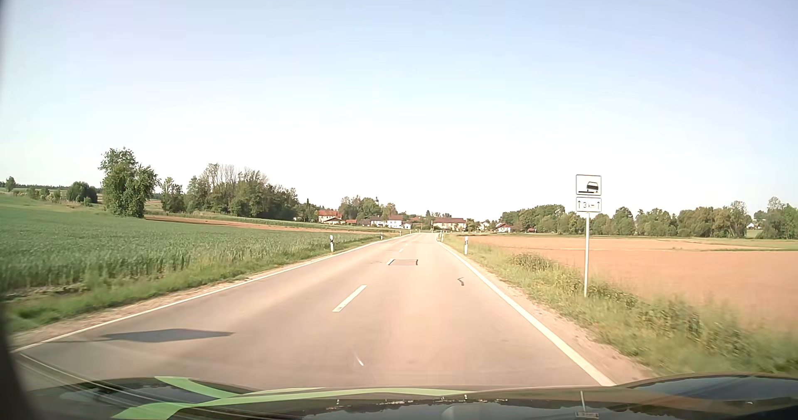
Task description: Follow the waypoints while adhering to traffic rules and regulations
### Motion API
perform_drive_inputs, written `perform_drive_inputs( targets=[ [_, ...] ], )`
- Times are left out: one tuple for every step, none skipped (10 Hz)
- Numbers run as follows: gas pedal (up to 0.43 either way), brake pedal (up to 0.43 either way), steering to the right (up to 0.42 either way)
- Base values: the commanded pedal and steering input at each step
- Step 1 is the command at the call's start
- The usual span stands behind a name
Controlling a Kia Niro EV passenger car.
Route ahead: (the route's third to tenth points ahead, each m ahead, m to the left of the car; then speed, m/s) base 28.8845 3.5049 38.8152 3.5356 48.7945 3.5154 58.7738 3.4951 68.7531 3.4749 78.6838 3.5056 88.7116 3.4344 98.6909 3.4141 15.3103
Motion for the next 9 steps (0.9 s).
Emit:
perform_drive_inputs(
  targets=[
    [0.197,0.0,0.0],
    [0.189,0.0,0.0],
    [0.157,0.0,-0.001],
    [0.157,0.0,-0.003],
    [0.157,0.0,-0.004],
    [0.157,0.0,-0.005],
    [0.157,0.0,-0.005],
    [0.157,0.0,-0.005],
    [0.157,0.0,-0.005]
  ],
)
